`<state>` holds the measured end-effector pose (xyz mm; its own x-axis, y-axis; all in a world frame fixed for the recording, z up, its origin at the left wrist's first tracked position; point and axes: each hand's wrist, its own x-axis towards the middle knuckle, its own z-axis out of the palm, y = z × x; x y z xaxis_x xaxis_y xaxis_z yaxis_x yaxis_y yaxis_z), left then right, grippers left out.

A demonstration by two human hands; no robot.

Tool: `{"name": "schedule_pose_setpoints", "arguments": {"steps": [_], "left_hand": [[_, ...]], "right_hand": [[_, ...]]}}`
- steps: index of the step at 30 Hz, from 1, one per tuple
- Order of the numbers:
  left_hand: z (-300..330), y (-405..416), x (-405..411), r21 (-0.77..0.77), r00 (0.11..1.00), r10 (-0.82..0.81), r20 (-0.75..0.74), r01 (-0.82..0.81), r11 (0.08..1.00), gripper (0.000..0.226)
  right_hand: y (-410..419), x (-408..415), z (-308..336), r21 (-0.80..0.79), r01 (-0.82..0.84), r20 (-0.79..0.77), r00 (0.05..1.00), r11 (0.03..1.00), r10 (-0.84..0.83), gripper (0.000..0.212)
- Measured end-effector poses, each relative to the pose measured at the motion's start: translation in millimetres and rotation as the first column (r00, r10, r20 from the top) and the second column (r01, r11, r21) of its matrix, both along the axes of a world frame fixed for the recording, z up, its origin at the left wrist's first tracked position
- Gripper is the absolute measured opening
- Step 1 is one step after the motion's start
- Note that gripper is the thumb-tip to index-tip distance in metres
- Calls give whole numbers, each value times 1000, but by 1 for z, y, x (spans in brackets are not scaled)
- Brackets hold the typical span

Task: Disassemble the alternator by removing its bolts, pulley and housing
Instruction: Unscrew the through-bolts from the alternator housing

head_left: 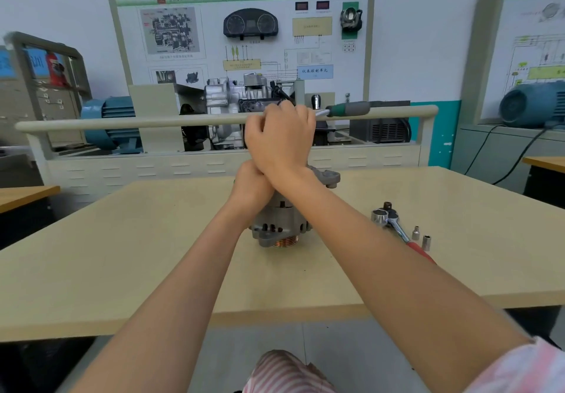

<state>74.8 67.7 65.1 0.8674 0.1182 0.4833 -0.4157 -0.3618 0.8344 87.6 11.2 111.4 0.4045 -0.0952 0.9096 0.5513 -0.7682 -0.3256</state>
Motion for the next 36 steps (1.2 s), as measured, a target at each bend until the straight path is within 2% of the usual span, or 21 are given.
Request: {"name": "schedule_pose_setpoints", "arguments": {"steps": [3, 5, 7, 9, 11, 13, 15, 17, 18, 19, 20, 21, 22, 23, 25, 26, 28, 30, 32, 34, 36], "left_hand": [[0, 0, -2, 7, 999, -37, 19, 37, 999, 27], [-1, -1, -3, 0, 993, -114, 27, 115, 993, 19], [0, -1, -4, 2, 985, -167, 42, 167, 986, 18], [0, 0, -3, -13, 984, -174, 46, 175, 985, 20], [-1, 0, -4, -32, 985, -169, 47, 170, 985, 21], [0, -1, -5, -54, 982, -177, 60, 180, 982, 20], [0, -1, -7, -46, 984, -167, 63, 170, 984, 19], [0, -1, -7, -24, 992, -114, 46, 115, 993, 25], [0, 0, -5, -17, 997, -65, 29, 66, 998, 30], [0, 0, -3, -14, 1000, -20, 9, 20, 1000, 34], [1, 1, -2, -7, 1000, 11, -6, -11, 1000, 33], [1, 0, 0, 5, 999, 28, -14, -28, 1000, 32], [1, 0, 1, 18, 999, 35, -15, -35, 999, 31], [1, 0, 1, 26, 999, 33, -5, -33, 999, 32], [-1, 0, -1, 21, 1000, 7, 27, -7, 1000, 35], [-1, 0, -1, 10, 999, -18, 37, 18, 1000, 36], [-2, 1, -2, 1, 994, -93, 50, 93, 996, 33], [-2, 0, -3, -3, 984, -163, 75, 164, 986, 28], [-1, 0, -4, -23, 979, -187, 82, 189, 982, 26], [-1, 0, -4, -46, 981, -180, 76, 184, 982, 23], [0, 0, -5, -48, 987, -152, 55, 155, 987, 21]], "right_hand": [[-7, 4, 7, 237, -317, -23, 943, 918, 332, 50], [-13, 8, 12, 432, -495, -26, 829, 754, 558, 51], [-20, 12, 18, 606, -621, -12, 618, 498, 786, 55], [-25, 16, 22, 723, -658, 43, 347, 210, 937, 63], [-27, 18, 24, 772, -631, 87, 225, 77, 970, 66], [-25, 17, 22, 767, -631, 93, 291, 118, 952, 64], [-19, 11, 17, 708, -635, 64, 492, 308, 868, 56], [-14, 5, 7, 463, -558, 18, 783, 689, 622, 42], [-11, 5, 0, 253, -364, 10, 928, 896, 374, 32], [-9, 4, -5, 59, -87, 16, 996, 994, 86, 23], [-7, 4, -6, -69, 139, 13, 990, 988, -138, 22], [-5, 4, -6, -125, 247, 3, 969, 961, -248, 26], [-3, 4, -6, -127, 245, 1, 969, 961, -247, 27], [-2, 3, -4, -85, 159, 8, 987, 984, -159, 25], [-2, 1, 1, 112, -163, 38, 986, 980, 159, 30], [-4, 1, 4, 237, -362, 42, 931, 901, 363, 38], [-9, 3, 11, 511, -616, 78, 727, 599, 682, 47], [-15, 9, 18, 685, -651, 119, 543, 328, 831, 57], [-19, 14, 24, 770, -618, 151, 414, 156, 898, 54], [-18, 14, 25, 789, -596, 139, 411, 150, 901, 48], [-16, 13, 19, 707, -615, 70, 550, 347, 832, 47]]}}
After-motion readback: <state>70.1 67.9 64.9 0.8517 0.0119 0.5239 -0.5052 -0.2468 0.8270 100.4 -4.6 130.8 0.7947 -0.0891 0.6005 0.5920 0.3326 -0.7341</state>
